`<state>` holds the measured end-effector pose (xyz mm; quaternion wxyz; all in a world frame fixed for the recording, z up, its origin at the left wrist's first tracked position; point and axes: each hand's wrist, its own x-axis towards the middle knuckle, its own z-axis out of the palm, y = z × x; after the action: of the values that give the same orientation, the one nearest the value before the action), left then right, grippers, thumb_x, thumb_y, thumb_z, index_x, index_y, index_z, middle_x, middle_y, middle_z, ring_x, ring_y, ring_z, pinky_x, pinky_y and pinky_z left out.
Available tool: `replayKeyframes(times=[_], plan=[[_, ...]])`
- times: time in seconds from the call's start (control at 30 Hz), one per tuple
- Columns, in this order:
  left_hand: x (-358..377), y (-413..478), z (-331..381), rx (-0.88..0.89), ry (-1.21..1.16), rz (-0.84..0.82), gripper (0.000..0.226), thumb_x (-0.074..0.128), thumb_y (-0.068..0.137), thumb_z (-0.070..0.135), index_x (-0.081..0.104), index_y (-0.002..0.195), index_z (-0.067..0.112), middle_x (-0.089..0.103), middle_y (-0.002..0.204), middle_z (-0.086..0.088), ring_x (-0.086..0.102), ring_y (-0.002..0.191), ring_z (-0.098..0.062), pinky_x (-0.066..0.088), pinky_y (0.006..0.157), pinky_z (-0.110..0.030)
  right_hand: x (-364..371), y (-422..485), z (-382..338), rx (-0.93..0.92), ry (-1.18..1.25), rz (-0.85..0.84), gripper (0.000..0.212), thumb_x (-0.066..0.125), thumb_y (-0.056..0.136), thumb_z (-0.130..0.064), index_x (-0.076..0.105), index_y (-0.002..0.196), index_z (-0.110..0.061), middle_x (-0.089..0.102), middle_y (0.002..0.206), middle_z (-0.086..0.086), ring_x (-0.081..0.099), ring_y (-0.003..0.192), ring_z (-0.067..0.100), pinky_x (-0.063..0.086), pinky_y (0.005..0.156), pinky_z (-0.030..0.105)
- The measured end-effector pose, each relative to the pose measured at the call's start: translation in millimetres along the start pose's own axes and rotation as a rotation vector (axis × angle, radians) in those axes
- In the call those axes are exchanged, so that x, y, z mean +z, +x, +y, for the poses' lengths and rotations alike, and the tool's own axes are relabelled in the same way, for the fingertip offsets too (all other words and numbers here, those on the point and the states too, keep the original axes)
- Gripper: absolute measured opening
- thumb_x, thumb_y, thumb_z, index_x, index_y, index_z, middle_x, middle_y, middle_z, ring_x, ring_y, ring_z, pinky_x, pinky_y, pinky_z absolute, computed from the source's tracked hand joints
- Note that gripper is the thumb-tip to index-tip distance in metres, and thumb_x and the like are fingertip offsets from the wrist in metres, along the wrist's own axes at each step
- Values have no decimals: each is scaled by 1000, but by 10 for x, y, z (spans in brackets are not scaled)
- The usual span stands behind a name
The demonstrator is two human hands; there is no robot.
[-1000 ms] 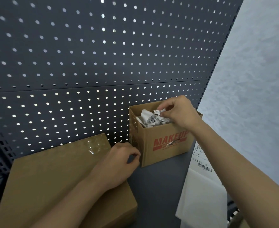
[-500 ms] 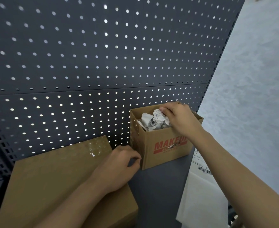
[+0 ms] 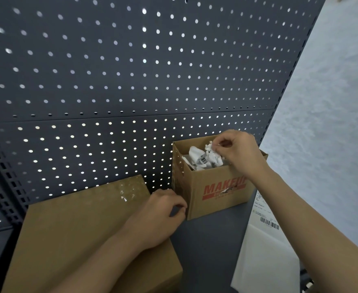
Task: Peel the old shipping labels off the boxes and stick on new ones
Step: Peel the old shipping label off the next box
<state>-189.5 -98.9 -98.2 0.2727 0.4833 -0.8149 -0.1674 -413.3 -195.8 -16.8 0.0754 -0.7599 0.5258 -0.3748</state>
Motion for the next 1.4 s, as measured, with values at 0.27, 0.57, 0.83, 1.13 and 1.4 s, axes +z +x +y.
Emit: replayKeyframes(times=[0.27,0.57,0.83,1.13,1.4], plan=[[-6,1,-1,15,-9,4,18,55,96,27,71,103,27,60,104,17,51,99,4,41,84,-11,-9,0,-49,41,13,50,40,80,80,-20,63,116,-26,64,78,-3,60,68,12,44,62,14],[2,1,-16,-6,3,-31,22,52,97,31,70,110,28,54,114,17,45,106,3,40,89,-15,57,37,5,108,-49,-16,8,79,83,-21,75,80,-15,45,136,6,57,102,16,40,88,26],[42,2,-57,-17,21,-60,24,54,97,34,68,116,30,48,120,18,39,117,-2,38,100,-22,63,40,-7,58,-139,-50,37,57,96,-40,76,69,-23,56,114,-18,41,120,8,20,94,35],[48,1,-66,-3,34,-88,23,53,96,36,66,116,34,49,121,17,37,117,-2,37,101,-24,-33,-3,-39,23,0,-95,55,73,87,-18,56,136,-35,74,78,-13,66,71,-2,52,80,17],[29,1,-48,-9,34,-99,24,52,97,36,64,118,34,48,123,17,35,119,-2,37,102,-25,-12,56,50,94,-106,-42,11,82,78,-30,73,72,-33,54,129,-8,50,118,16,39,103,45]])
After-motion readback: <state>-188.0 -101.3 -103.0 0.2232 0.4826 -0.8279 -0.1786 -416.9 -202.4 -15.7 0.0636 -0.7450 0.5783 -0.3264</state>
